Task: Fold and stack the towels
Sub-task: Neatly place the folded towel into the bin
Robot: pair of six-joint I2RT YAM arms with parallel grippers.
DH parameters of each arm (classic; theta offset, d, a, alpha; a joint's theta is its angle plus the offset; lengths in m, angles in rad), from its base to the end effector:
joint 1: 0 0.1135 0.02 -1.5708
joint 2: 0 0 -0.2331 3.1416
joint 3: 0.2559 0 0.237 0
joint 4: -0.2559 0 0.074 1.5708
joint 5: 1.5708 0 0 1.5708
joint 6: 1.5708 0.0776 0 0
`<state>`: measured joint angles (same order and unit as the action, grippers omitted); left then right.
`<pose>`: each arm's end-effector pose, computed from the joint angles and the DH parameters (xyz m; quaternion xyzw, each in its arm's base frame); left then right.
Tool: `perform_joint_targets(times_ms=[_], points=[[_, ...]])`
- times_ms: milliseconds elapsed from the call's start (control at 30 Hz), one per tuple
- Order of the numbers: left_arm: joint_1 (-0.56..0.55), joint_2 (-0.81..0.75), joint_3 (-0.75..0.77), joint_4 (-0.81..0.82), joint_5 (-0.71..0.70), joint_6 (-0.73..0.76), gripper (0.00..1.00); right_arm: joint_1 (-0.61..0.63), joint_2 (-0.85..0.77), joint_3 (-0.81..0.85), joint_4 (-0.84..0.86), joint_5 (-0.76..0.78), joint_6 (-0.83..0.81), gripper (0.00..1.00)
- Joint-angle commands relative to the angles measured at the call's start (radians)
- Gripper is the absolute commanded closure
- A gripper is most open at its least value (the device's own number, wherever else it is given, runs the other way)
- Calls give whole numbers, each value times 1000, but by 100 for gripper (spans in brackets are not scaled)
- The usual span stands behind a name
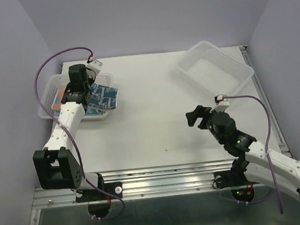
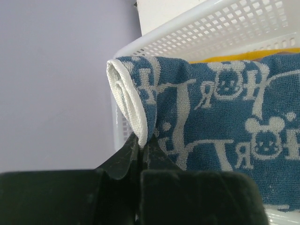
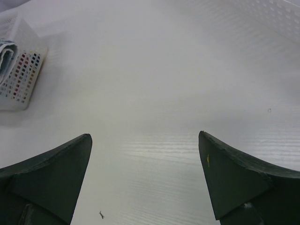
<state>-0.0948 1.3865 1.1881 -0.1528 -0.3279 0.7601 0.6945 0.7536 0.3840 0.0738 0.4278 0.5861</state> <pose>0.3531 -0.0085 0.3055 0.2502 0.7747 0.3110 0.4904 0.1926 0.1185 0.2040 0.0836 0.7910 0.2107 0.5683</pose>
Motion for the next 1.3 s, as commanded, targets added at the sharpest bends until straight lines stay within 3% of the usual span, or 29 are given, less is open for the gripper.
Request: perform_joint_targets(times_ms=[0, 300, 433, 667, 1267], points=[[44, 37, 59, 42, 53, 39, 100, 0, 7, 12, 3, 65, -19, 0], [128, 22, 13, 96, 73, 79, 100, 0, 24, 16, 7, 92, -34, 0], [151, -4, -67, 194, 64, 105, 100, 0, 32, 21, 7, 86, -32, 0], [196, 14, -53, 239, 78, 119, 100, 0, 42, 19, 12, 97, -39, 0], [251, 212, 14, 220, 98, 64, 100, 2, 108, 32, 29, 126, -54, 0]])
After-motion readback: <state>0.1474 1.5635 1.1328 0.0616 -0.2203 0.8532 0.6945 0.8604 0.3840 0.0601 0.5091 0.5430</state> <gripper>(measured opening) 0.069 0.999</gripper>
